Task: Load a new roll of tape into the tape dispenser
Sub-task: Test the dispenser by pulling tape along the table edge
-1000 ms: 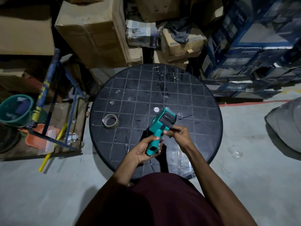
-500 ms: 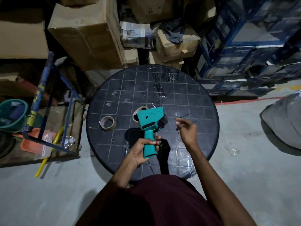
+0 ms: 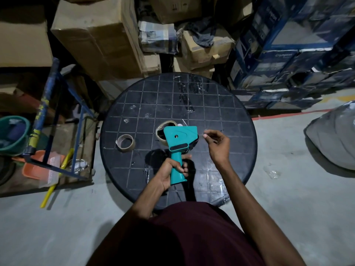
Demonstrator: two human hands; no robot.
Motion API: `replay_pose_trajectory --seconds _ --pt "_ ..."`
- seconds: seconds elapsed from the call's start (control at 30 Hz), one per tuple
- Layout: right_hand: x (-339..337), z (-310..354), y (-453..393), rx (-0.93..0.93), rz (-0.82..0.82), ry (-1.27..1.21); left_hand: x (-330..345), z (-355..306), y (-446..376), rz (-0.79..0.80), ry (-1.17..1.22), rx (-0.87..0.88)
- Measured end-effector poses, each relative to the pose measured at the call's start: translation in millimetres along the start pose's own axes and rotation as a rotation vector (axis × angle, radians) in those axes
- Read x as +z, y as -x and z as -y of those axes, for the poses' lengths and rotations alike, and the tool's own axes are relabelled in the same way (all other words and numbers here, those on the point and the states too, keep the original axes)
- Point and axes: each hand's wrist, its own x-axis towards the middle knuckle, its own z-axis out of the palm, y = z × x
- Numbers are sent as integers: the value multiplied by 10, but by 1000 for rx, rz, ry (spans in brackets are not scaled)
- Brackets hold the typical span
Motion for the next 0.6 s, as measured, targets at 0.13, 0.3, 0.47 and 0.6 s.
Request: replay_pose_trajectory --seconds 0.13,0.3,0.47,0.6 --pt "-116 -138 1 40 19 7 -12 -73 4 -84 57 47" --pt "-229 -333 176 226 -21 -94 -43 -105 -8 -115 10 41" --pt "-551 -520 385 426 -150 -206 -38 0 -131 -93 -17 6" --pt "-807 -702 681 553 -181 -248 5 96 -323 -106 -190 -13"
